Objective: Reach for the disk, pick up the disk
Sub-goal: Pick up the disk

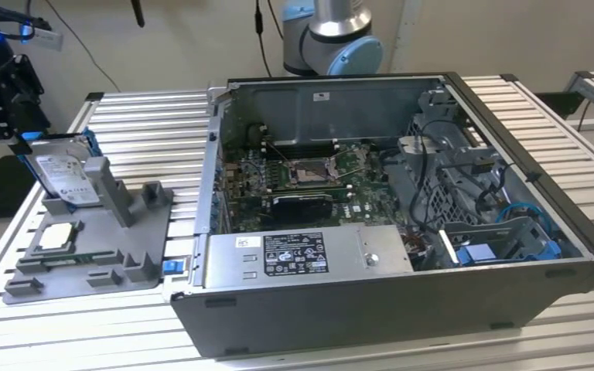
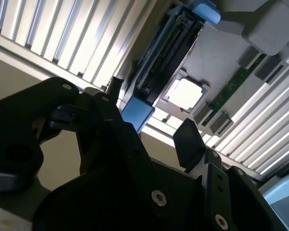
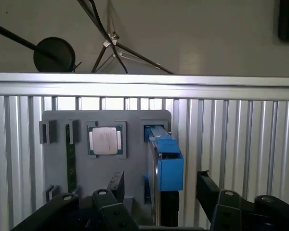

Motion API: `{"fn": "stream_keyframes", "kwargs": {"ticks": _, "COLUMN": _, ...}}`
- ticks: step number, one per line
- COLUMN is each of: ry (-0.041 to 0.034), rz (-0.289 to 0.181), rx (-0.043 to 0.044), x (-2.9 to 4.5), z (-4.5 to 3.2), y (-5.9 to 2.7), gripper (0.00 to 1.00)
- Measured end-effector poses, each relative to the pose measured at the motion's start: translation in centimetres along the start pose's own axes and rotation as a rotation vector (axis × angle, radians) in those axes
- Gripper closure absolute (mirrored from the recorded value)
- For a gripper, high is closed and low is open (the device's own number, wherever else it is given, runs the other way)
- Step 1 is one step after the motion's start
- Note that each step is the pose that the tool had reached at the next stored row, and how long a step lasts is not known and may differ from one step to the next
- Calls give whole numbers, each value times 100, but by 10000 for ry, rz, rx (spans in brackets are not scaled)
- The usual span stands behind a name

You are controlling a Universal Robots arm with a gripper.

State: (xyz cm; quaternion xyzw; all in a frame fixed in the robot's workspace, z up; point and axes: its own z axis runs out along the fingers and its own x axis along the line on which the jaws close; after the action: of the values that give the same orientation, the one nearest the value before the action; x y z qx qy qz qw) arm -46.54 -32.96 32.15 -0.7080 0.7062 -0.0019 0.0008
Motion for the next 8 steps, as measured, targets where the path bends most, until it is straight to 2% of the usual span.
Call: {"fn": "stream_keyframes", "kwargs": {"ticks": 8, "ry": -21, "rz": -45, "rx": -1, "x": -45, "z": 146, "y": 1, "gripper": 0}}
